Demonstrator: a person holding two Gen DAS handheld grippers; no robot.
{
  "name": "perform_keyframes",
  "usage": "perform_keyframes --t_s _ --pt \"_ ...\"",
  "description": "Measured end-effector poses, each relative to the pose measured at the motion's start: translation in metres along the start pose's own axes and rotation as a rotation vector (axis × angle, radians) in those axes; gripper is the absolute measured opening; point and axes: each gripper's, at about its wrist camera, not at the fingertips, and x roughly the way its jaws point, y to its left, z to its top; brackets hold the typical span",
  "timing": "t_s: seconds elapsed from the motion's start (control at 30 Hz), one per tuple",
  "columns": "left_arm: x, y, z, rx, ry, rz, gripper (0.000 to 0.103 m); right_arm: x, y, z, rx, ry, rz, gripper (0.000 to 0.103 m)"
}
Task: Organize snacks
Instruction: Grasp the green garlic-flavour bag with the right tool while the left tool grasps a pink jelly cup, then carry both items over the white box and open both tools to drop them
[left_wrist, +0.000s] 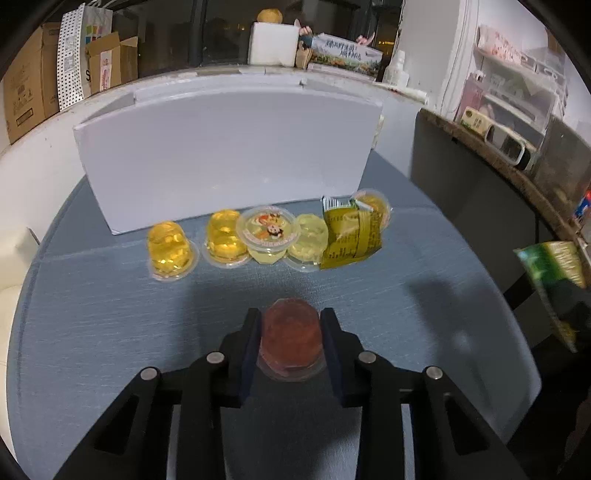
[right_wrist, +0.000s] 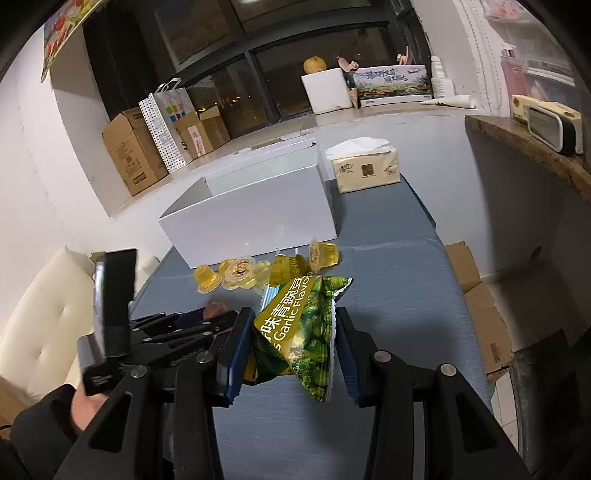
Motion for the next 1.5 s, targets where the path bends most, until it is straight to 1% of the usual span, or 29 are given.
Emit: perform_keyframes --t_s 0.17,0.3,0.43,0.53,0.57,0.6,0.67,0.8,0.9,0.97,1.03,1.07,1.1,1.13,1.17,1.23,1.3,1.37,1.43,1.5 --pt "-0.035 0.009 0.005 -0.002 -0.058 -0.029 0.036 0.008 0.006 0.003 -0.006 0.008 0.022 0.047" --pt "-0.07 0.024 0.018 -0.007 -0.131 -0.038 0.036 0.015 0.017 0.013 -0.024 0.004 0.038 0.047" --pt "-0.09 0.037 0.046 -0.003 -0.193 -0.015 0.036 0.027 0.033 0.041 -0.054 -0.016 0.071 0.047" --pt "-0.098 0.052 0.081 0.0 -0.242 0.011 0.036 0.039 0.046 0.072 -0.077 -0.045 0.093 0.047" --pt "-0.1 0.057 0.093 0.0 -0.256 0.015 0.036 0.046 0.051 0.088 -0.084 -0.059 0.11 0.047" --pt "-0.1 0.062 0.106 0.005 -0.265 0.023 0.036 0.051 0.054 0.098 -0.089 -0.064 0.122 0.047" --pt "-0.095 0.072 0.13 0.006 -0.27 0.033 0.036 0.067 0.06 0.123 -0.096 -0.069 0.116 0.047" --pt "-0.073 0.086 0.17 0.015 -0.26 0.053 0.036 0.103 0.066 0.164 -0.108 -0.063 0.108 0.047" --pt "-0.052 0.098 0.188 0.004 -0.24 0.054 0.036 0.131 0.065 0.185 -0.118 -0.045 0.093 0.047" --pt "-0.037 0.1 0.193 0.01 -0.218 0.075 0.037 0.146 0.062 0.193 -0.112 -0.019 0.077 0.047" --pt "-0.024 0.102 0.192 0.013 -0.195 0.096 0.037 0.159 0.058 0.195 -0.1 0.003 0.075 0.048" --pt "-0.015 0.105 0.192 0.003 -0.176 0.102 0.04 0.165 0.056 0.196 -0.095 0.014 0.072 0.051" --pt "-0.008 0.107 0.192 -0.007 -0.157 0.109 0.048 0.171 0.054 0.197 -0.088 0.03 0.063 0.071" --pt "-0.001 0.11 0.191 -0.018 -0.13 0.123 0.075 0.174 0.052 0.197 -0.08 0.042 0.05 0.085" --pt "0.003 0.112 0.189 -0.024 -0.128 0.122 0.102 0.175 0.049 0.196 -0.067 0.037 0.041 0.098" --pt "0.004 0.114 0.184 -0.025 -0.14 0.096 0.103 0.172 0.044 0.194 -0.049 0.023 0.042 0.098" --pt "0.004 0.115 0.18 -0.03 -0.127 0.096 0.103 0.171 0.038 0.192 -0.03 0.036 0.032 0.099" --pt "-0.001 0.115 0.177 -0.028 -0.137 0.098 0.103 0.166 0.035 0.191 -0.017 0.031 0.027 0.099" --pt "-0.007 0.115 0.174 -0.03 -0.139 0.098 0.103 0.155 0.033 0.19 -0.014 0.008 0.028 0.103" --pt "-0.017 0.113 0.172 -0.027 -0.152 0.1 0.103 0.139 0.034 0.188 -0.033 -0.025 0.025 0.103"
